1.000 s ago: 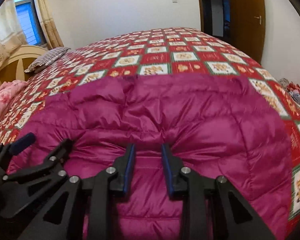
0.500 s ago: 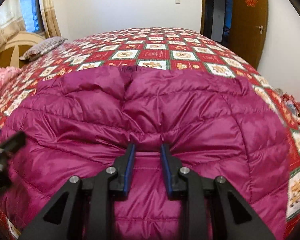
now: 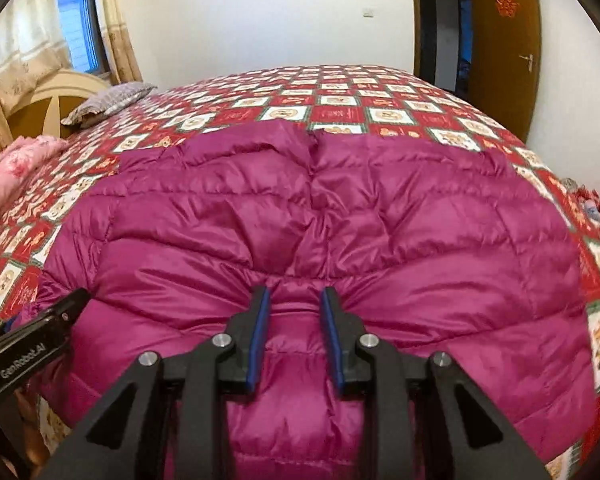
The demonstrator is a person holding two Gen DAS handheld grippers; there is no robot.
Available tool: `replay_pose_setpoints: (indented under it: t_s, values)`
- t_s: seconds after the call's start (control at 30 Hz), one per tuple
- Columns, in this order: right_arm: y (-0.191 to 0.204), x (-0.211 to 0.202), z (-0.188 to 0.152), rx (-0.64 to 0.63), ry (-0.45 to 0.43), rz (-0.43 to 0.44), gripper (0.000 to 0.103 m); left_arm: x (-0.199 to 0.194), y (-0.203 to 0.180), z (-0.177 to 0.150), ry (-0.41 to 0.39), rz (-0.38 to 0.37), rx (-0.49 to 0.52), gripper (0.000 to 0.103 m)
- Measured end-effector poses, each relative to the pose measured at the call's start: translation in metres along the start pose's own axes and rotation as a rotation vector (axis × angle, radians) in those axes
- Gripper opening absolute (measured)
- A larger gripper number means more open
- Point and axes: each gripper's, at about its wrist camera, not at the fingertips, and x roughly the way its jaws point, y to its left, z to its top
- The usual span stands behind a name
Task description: Fold large clothes
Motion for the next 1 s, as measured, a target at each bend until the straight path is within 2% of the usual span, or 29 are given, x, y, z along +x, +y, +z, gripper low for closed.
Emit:
replay_pose_setpoints:
  t_s: [0.13, 0.3, 0.4, 0.47, 0.5, 0.53, 0.57, 0.63, 0.7, 0.8, 1.0]
  values:
    - [-0.001, 0.002, -0.004, 0.012, -0.005, 0.004, 0.029, 0.002, 0.007, -0.004, 0.006, -0.061, -0.083, 0.085]
    - [-0.001, 0.001, -0.005, 0.022, -0.005, 0.011, 0.029, -0.004, 0.005, -0.011, -0.002, -0.144, -0.13, 0.092]
    - [-0.002, 0.002, -0.005, 0.026, -0.006, 0.014, 0.029, -0.002, 0.003, -0.011, -0.007, -0.164, -0.154, 0.093]
    - [-0.002, 0.002, -0.005, 0.022, -0.006, 0.011, 0.029, -0.002, 0.001, -0.01, -0.009, -0.219, -0.158, 0.093]
    - [-0.002, 0.002, -0.005, 0.023, -0.006, 0.011, 0.029, -0.002, -0.002, -0.009, -0.002, -0.253, -0.153, 0.085]
    - [-0.002, 0.003, -0.005, 0.025, -0.005, 0.013, 0.029, -0.004, -0.003, -0.008, -0.002, -0.29, -0.152, 0.072]
    - [-0.002, 0.003, -0.005, 0.029, -0.003, 0.016, 0.029, -0.004, -0.005, -0.008, 0.01, -0.338, -0.157, 0.053]
    - [-0.005, 0.003, -0.005, 0.041, 0.003, 0.026, 0.029, -0.007, -0.009, -0.006, 0.011, -0.354, -0.155, 0.042]
    - [-0.008, 0.004, -0.004, 0.058, 0.009, 0.039, 0.029, -0.011, -0.012, -0.002, 0.001, -0.355, -0.14, 0.028]
    - [-0.009, 0.004, -0.004, 0.069, 0.015, 0.045, 0.029, -0.018, -0.012, 0.004, -0.009, -0.395, -0.155, 0.019]
    - [-0.01, 0.004, -0.002, 0.09, 0.035, 0.049, 0.029, -0.048, -0.023, 0.027, -0.07, -0.483, -0.104, 0.016]
